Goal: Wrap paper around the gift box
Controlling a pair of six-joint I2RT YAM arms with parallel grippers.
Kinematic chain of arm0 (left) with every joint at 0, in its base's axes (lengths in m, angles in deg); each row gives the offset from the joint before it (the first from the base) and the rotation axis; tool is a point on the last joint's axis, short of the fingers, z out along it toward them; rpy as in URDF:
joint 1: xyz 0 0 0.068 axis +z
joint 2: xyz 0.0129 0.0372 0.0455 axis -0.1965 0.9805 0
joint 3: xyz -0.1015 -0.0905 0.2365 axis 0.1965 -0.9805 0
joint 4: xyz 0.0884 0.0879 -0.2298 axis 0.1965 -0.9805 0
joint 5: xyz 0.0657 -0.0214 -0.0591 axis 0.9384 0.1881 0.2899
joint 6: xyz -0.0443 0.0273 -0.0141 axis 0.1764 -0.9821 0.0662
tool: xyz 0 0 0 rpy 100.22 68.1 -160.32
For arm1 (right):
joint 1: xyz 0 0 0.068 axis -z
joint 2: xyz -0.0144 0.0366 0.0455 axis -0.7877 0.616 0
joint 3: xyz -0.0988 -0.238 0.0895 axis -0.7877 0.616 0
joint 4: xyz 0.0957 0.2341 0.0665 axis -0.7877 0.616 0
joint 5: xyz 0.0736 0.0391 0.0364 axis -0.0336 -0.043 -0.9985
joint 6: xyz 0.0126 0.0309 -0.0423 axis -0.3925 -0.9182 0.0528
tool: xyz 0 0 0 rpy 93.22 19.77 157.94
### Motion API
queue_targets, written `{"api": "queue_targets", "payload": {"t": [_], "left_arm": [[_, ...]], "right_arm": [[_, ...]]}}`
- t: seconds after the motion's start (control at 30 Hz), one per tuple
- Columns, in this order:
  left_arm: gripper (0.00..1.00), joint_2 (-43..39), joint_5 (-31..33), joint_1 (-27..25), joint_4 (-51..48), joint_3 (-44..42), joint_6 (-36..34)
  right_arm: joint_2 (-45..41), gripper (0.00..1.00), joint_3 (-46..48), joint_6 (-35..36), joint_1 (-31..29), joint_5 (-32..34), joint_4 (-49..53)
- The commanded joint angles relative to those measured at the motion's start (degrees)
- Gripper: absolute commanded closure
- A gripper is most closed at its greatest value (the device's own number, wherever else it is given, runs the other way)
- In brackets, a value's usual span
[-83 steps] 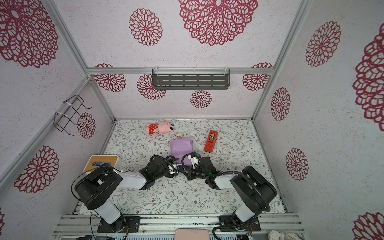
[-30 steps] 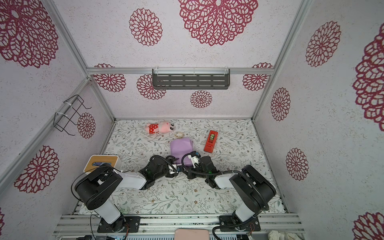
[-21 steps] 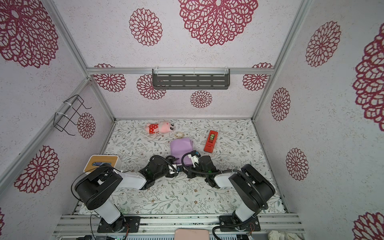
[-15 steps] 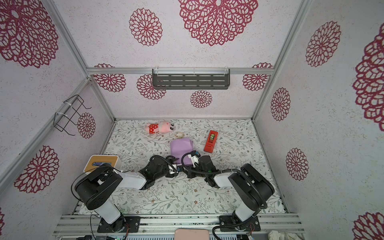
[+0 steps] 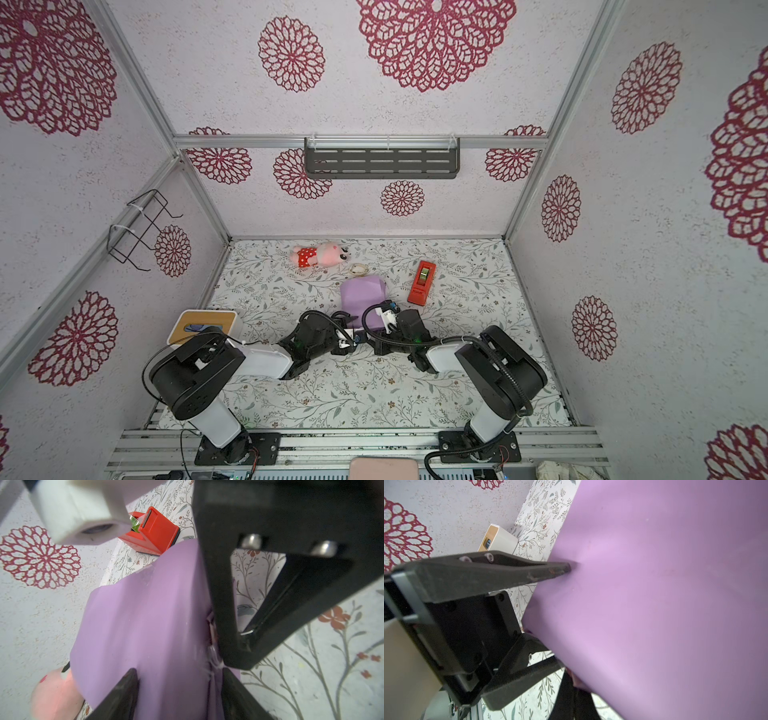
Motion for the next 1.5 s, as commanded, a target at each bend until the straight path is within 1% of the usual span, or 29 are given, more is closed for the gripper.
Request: {"api": "queue_targets", "payload": {"t": [0.0, 0.77, 1.47], "left_arm": [[0.36, 0.83, -0.35, 0.65, -5.83, -0.77, 0.45], [0.36, 0.66, -0.34, 0.66, -5.7, -0.85, 0.45], [0.36, 0.57, -0.32, 0.65, -5.57, -0.81, 0.38]], "right_arm": [[0.5, 1.0, -1.56, 1.56, 0.21, 1.48, 0.93], [0.91, 1.0, -2.44, -0.98, 0.21, 3.43, 3.57], [-0.56, 0.91, -2.09, -2.87, 0.21, 4.59, 5.0]]}}
